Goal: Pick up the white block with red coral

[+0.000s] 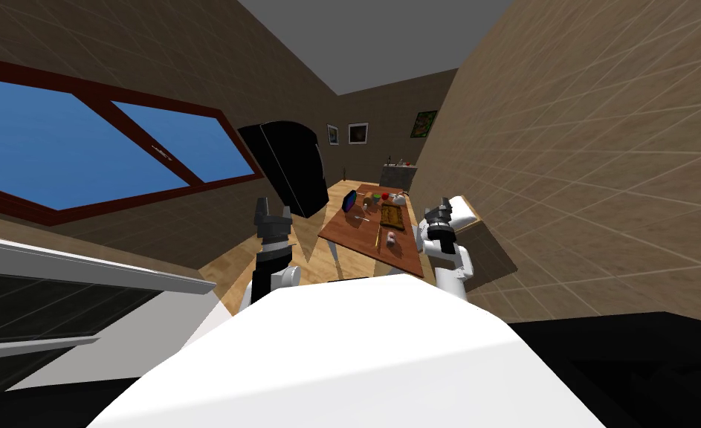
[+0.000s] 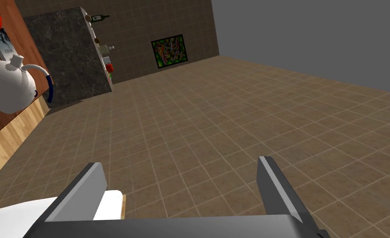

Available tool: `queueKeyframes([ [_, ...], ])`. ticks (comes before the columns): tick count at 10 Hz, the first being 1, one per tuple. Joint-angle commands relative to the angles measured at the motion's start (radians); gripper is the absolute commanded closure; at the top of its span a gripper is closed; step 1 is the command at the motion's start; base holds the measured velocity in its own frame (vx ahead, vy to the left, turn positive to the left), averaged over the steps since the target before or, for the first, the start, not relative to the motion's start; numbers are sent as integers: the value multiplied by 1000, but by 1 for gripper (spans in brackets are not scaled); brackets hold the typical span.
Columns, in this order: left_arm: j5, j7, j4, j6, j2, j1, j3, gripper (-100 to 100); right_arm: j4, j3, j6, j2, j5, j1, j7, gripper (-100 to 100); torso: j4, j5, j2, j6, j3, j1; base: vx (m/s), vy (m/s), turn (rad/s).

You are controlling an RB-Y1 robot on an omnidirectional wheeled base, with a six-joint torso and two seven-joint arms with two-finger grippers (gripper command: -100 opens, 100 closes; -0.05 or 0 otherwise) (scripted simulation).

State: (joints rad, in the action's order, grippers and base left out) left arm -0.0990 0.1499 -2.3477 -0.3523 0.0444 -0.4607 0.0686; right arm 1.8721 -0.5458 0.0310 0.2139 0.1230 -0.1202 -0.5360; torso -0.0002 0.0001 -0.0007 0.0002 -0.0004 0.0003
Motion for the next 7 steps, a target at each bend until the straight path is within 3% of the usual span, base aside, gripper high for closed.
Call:
queueKeyframes([
  [1,0,0,0,0,0,0,0,0,-42,-50,-50,16,2,43,-50,-100,0,0,0,0,0,0,9,14,8],
  [2,0,0,0,0,0,0,0,0,-42,-55,-78,16,2,43,-56,-100,0,0,0,0,0,0,7,14,3],
  [3,0,0,0,0,0,0,0,0,-85,-95,-105,23,7,83,-92,-100,0,0,0,0,0,0,9,20,6],
  [4,0,0,0,0,0,0,0,0,-85,-101,-134,23,7,83,-100,-100,0,0,0,0,0,0,8,15,5],
  [5,0,0,0,0,0,0,0,0,-131,-142,-163,30,13,124,-137,-100,0,0,0,0,0,0,6,15,7],
  [6,0,0,0,0,0,0,0,0,-131,-147,-188,30,13,124,-144,-100,0,0,0,0,0,0,5,11,1],
  [7,0,0,0,0,0,0,0,0,-177,-189,-215,37,18,165,-185,-100,0,0,0,0,0,0,8,15,8],
])
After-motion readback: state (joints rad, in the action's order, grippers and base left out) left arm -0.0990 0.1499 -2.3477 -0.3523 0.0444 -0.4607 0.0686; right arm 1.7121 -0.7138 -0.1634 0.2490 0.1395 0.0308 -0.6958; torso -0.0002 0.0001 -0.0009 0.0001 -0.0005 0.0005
